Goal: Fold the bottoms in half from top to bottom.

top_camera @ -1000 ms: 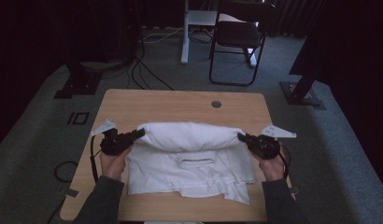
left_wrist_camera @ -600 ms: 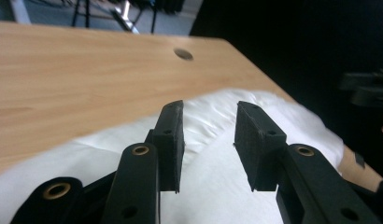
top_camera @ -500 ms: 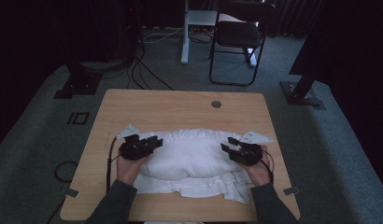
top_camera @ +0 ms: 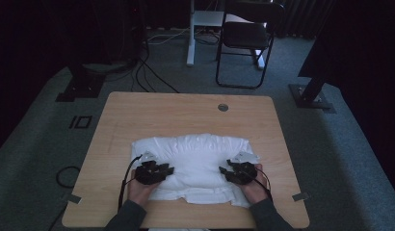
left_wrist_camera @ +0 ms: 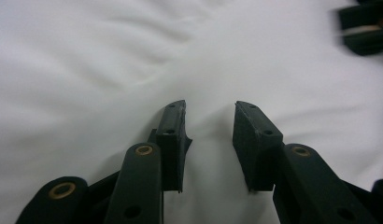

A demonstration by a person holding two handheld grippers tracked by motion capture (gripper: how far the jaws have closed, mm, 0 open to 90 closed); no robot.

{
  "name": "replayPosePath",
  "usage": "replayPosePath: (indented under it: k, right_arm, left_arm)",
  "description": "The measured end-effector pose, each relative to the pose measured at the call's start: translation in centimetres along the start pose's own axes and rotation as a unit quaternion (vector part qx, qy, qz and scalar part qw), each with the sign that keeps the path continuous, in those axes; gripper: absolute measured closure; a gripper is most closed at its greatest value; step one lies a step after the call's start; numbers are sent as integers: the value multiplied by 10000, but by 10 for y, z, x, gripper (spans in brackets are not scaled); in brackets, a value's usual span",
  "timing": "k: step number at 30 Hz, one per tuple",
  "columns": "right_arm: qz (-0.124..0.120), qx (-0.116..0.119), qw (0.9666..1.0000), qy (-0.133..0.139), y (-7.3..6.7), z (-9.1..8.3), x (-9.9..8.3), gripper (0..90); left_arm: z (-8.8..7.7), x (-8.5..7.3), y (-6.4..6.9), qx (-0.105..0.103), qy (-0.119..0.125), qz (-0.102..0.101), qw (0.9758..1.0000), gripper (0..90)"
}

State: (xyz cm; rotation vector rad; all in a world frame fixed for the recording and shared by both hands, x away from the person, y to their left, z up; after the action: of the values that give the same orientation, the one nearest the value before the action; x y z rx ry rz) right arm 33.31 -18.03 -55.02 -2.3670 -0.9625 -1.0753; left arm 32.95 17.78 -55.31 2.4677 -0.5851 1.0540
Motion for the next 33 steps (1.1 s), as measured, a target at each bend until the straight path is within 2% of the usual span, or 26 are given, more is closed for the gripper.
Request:
replayPosePath:
  k: [1, 2, 5, 9, 11, 13, 16, 18, 19, 20, 23, 25, 29, 31, 33]
  right_arm:
    - [23, 8, 10000, -37, 1, 1, -3, 521]
    - [107, 52, 9999, -67, 1, 5, -5, 519]
    - [51, -16, 9999, -147, -1, 12, -4, 518]
    - [18, -91, 9998, -188, -1, 18, 2, 518]
    - [23, -100, 9998, -168, 0, 22, 5, 518]
    - [24, -103, 9998, -160, 1, 26, 8, 519]
    - [70, -90, 9998, -160, 2, 31, 13, 518]
    - [61, -87, 9998, -160, 2, 33, 15, 518]
    - [61, -79, 9998, -146, 3, 34, 15, 518]
    - [56, -78, 9999, -139, 3, 35, 16, 518]
    - [77, -84, 9999, -119, 2, 34, 15, 517]
    - [74, -80, 9999, -106, 3, 34, 15, 517]
    - [99, -59, 9999, -77, 3, 34, 14, 516]
    - [104, -53, 9999, -69, 3, 34, 14, 516]
    - [109, -47, 9999, -59, 3, 34, 14, 516]
  left_arm:
    - [0, 0, 0, 0, 0, 0, 10000, 633]
    - [-8, -4, -13, 535, 9, -96, 9985, 566]
    - [-13, -4, -23, 1072, 88, -168, 9941, 454]
    - [-10, -4, -36, 1449, -49, -285, 9890, 334]
    - [-8, -3, -39, 1604, -50, -421, 9861, 282]
    - [-6, -1, -40, 1993, -118, -347, 9793, 198]
    - [0, -2, -47, 2176, -244, -514, 9744, 103]
    - [0, -1, -49, 2231, -224, -543, 9730, 83]
    - [1, -1, -50, 2308, -254, -578, 9710, 66]
    - [1, -2, -51, 2344, -276, -603, 9699, 30]
    - [1, -2, -51, 2384, -293, -611, 9688, 23]
    - [1, -2, -51, 2382, -291, -602, 9689, 23]
    - [1, -3, -51, 2324, -285, -502, 9709, 23]
    - [0, -3, -52, 2280, -288, -515, 9719, 24]
    - [-1, -3, -52, 2277, -304, -558, 9717, 23]
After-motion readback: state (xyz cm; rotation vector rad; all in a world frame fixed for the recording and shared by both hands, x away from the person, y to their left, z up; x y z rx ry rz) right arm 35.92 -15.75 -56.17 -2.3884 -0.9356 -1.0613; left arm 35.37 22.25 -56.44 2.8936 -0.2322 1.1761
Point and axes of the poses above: each handheld gripper's, and its own axes: z roughly forward along the jaws, x roughly out of its top, y roughly to its right, the point moved 1 cm from there along z, roughly forward along the jaws, and after that the axes turned 5 degrees about x, right-handed, at the moved point
